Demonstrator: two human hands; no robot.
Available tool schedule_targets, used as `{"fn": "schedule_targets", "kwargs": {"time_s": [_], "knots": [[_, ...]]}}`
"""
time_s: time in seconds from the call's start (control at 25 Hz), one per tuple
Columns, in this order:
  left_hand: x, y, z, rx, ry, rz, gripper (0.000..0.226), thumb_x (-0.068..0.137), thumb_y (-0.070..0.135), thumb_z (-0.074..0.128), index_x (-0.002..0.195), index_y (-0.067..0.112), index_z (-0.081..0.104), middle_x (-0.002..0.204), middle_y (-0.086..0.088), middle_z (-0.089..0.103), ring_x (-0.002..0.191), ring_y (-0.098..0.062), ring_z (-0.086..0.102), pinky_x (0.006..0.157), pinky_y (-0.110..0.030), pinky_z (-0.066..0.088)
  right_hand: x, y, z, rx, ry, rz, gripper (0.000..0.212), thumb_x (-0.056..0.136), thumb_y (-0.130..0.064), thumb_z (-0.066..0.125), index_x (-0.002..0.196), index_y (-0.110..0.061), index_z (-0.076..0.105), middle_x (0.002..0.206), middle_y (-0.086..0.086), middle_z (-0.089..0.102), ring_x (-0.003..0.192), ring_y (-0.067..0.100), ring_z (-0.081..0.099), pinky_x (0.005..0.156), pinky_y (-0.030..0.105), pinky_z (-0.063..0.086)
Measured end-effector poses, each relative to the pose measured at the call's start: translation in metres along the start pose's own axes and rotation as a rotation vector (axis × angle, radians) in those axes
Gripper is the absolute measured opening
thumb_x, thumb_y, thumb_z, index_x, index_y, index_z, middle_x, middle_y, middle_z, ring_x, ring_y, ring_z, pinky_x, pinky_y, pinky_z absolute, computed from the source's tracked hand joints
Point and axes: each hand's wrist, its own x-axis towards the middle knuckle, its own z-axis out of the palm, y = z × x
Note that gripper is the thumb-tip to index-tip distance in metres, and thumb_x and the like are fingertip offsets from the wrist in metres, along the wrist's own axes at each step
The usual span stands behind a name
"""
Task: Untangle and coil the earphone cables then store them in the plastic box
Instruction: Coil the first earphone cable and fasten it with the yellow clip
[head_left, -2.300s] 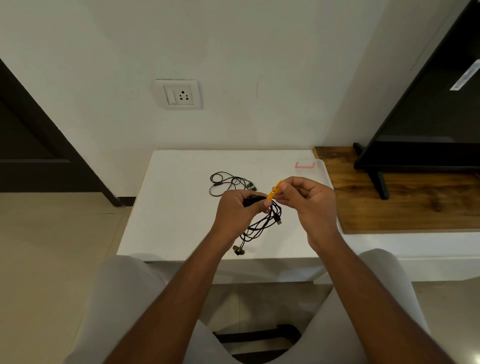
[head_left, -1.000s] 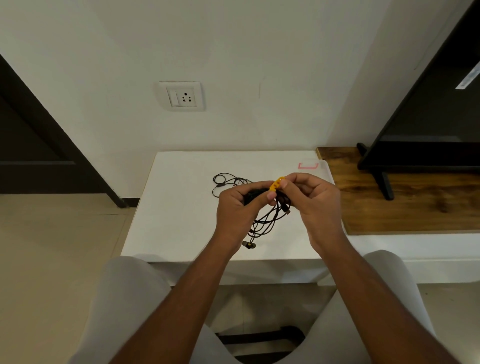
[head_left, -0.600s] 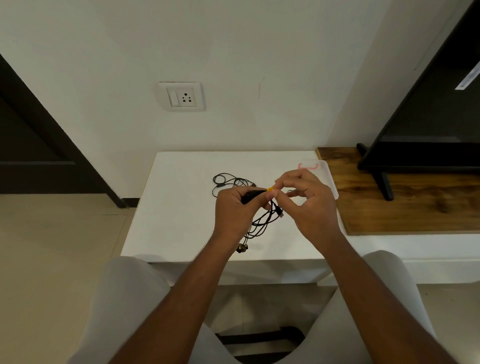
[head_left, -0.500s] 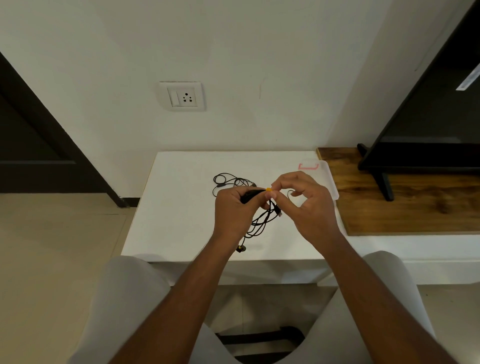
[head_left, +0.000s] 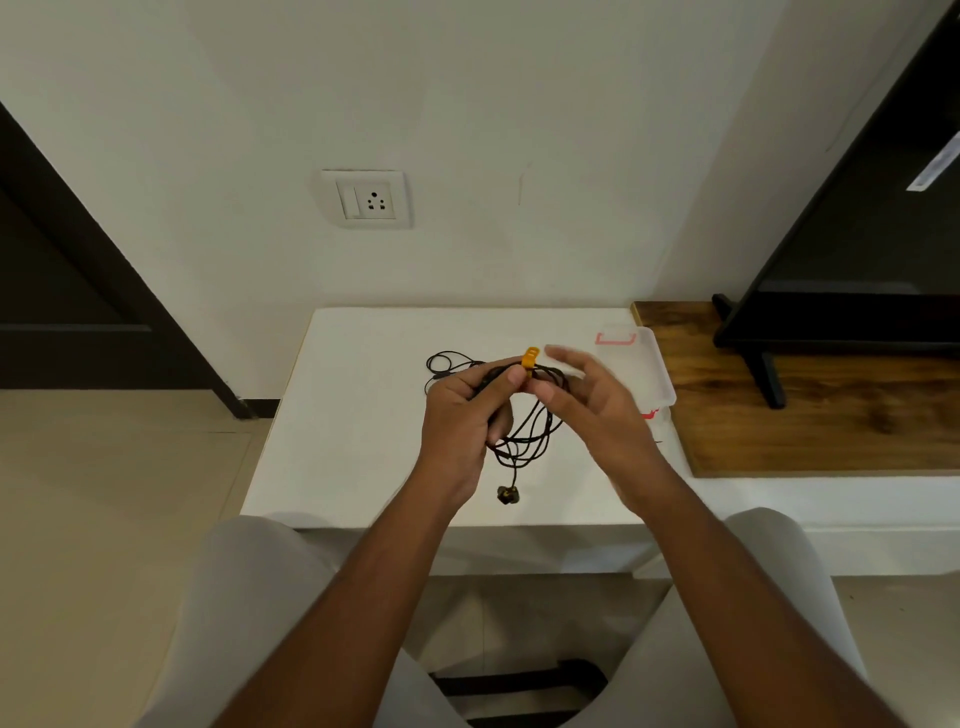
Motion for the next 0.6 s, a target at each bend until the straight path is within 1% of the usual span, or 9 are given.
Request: {"fn": "schedule_targets", "kwargs": {"time_s": [0.04, 0.12, 0.2, 0.28, 0.36, 0.4, 0.48, 0.56, 0.6], "knots": [[0.0, 0.001, 0.001, -0.057, -0.014, -0.009, 0.018, 0.094, 0.009, 0.058, 0.103, 0.004, 0.073, 0.084, -0.015, 0.069, 0.04, -0.009, 0.031, 0.051, -0.024, 0.035, -0.001, 0.006, 0.0, 0.114, -0.089, 0.077, 0.047, 0.085, -0.03, 0.066, 0.129, -0.017, 0.057, 0.115, 0.005, 0.072, 0.112, 0.016, 0.065, 0.1, 0.028, 0.047], [0.002, 0.002, 0.0, -0.172, -0.03, -0.045, 0.021, 0.095, 0.012, 0.054, 0.104, -0.001, 0.069, 0.091, -0.013, 0.072, 0.043, -0.01, 0.035, 0.057, -0.027, 0.043, -0.003, 0.019, 0.003, 0.168, -0.202, 0.142, 0.041, 0.088, -0.023, 0.063, 0.127, -0.011, 0.059, 0.112, 0.013, 0.072, 0.108, 0.027, 0.068, 0.101, 0.033, 0.049], [0.004, 0.003, -0.004, -0.247, -0.039, -0.066, 0.023, 0.093, 0.017, 0.054, 0.103, 0.002, 0.069, 0.098, -0.014, 0.072, 0.047, -0.012, 0.04, 0.056, -0.026, 0.043, -0.003, 0.025, 0.01, 0.195, -0.195, 0.196, 0.029, 0.093, -0.019, 0.06, 0.119, -0.007, 0.063, 0.103, 0.016, 0.072, 0.093, 0.033, 0.071, 0.094, 0.037, 0.054], [0.006, 0.003, -0.01, -0.259, -0.029, -0.074, 0.024, 0.091, 0.017, 0.055, 0.105, 0.003, 0.068, 0.101, -0.014, 0.071, 0.049, -0.013, 0.045, 0.056, -0.024, 0.044, -0.001, 0.026, 0.013, 0.25, -0.148, 0.256, 0.027, 0.093, -0.025, 0.059, 0.113, -0.008, 0.066, 0.094, 0.015, 0.07, 0.077, 0.029, 0.07, 0.08, 0.039, 0.057], [0.008, 0.002, -0.015, -0.24, -0.003, -0.08, 0.023, 0.095, 0.012, 0.052, 0.108, 0.002, 0.067, 0.102, -0.013, 0.072, 0.05, -0.012, 0.046, 0.053, -0.022, 0.044, 0.0, 0.027, 0.009, 0.243, -0.192, 0.272, 0.033, 0.088, -0.03, 0.062, 0.113, -0.01, 0.066, 0.091, 0.013, 0.07, 0.07, 0.023, 0.064, 0.072, 0.036, 0.055], [0.01, 0.002, -0.018, -0.238, 0.009, -0.084, 0.022, 0.096, 0.01, 0.05, 0.108, 0.002, 0.067, 0.101, -0.013, 0.072, 0.05, -0.012, 0.047, 0.052, -0.021, 0.043, 0.0, 0.029, 0.005, 0.192, -0.245, 0.279, 0.031, 0.088, -0.027, 0.064, 0.114, -0.011, 0.066, 0.091, 0.011, 0.071, 0.07, 0.022, 0.063, 0.071, 0.034, 0.055], [0.012, 0.003, -0.023, -0.23, 0.03, -0.086, 0.022, 0.097, 0.008, 0.049, 0.108, 0.001, 0.067, 0.1, -0.013, 0.072, 0.049, -0.011, 0.046, 0.05, -0.02, 0.043, 0.001, 0.036, -0.004, -0.03, -0.362, 0.306, 0.028, 0.087, -0.017, 0.071, 0.115, -0.014, 0.066, 0.092, 0.009, 0.073, 0.074, 0.022, 0.066, 0.074, 0.032, 0.056], [0.016, 0.004, -0.032, -0.209, 0.051, -0.08, 0.022, 0.097, 0.007, 0.049, 0.11, 0.0, 0.066, 0.098, -0.012, 0.073, 0.048, -0.011, 0.045, 0.05, -0.019, 0.042, 0.001, 0.046, -0.013, -0.328, -0.466, 0.319, 0.024, 0.086, -0.018, 0.073, 0.11, -0.018, 0.07, 0.09, 0.006, 0.074, 0.079, 0.021, 0.07, 0.076, 0.031, 0.054], [0.018, 0.005, -0.037, -0.193, 0.062, -0.083, 0.023, 0.097, 0.006, 0.049, 0.11, 0.0, 0.066, 0.098, -0.012, 0.073, 0.048, -0.011, 0.043, 0.05, -0.019, 0.041, 0.001, 0.05, -0.017, -0.428, -0.498, 0.32, 0.018, 0.088, -0.018, 0.071, 0.106, -0.018, 0.072, 0.087, 0.004, 0.074, 0.079, 0.019, 0.071, 0.075, 0.028, 0.054]]}}
